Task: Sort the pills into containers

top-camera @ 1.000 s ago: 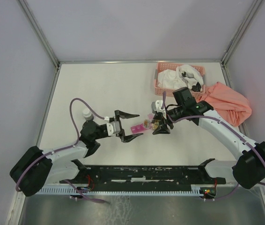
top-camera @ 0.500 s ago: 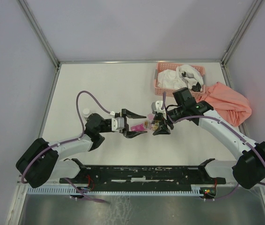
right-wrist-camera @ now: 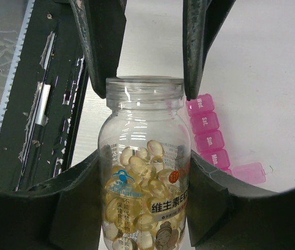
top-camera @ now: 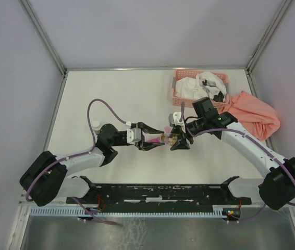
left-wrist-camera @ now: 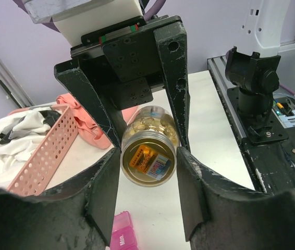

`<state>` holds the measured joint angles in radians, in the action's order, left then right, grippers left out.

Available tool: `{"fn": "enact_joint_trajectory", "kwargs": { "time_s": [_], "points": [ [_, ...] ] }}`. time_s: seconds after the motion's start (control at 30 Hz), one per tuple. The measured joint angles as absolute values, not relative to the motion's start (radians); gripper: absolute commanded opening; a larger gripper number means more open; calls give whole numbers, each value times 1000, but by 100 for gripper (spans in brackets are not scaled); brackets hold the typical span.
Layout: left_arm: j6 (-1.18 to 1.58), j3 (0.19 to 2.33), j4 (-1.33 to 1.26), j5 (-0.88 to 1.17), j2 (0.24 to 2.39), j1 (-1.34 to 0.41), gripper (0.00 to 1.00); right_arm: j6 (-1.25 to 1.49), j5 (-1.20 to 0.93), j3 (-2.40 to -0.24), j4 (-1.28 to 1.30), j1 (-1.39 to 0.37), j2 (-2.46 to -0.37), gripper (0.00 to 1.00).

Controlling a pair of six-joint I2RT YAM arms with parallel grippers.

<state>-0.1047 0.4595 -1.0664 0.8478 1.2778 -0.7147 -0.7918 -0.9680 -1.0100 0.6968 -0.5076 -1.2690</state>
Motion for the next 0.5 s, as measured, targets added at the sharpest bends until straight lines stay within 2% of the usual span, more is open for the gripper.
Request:
{"fn": "enact_joint_trajectory", "kwargs": {
  "time_s": [0.47, 0.5],
  "points": [
    [8, 451, -1067, 814, 1270, -732, 13, -790, -968, -1010, 701, -508, -1269, 2],
    [30, 441, -1068, 778, 1260, -747, 7, -789, -971, -1010, 706, -508, -1269, 2]
  ]
}}
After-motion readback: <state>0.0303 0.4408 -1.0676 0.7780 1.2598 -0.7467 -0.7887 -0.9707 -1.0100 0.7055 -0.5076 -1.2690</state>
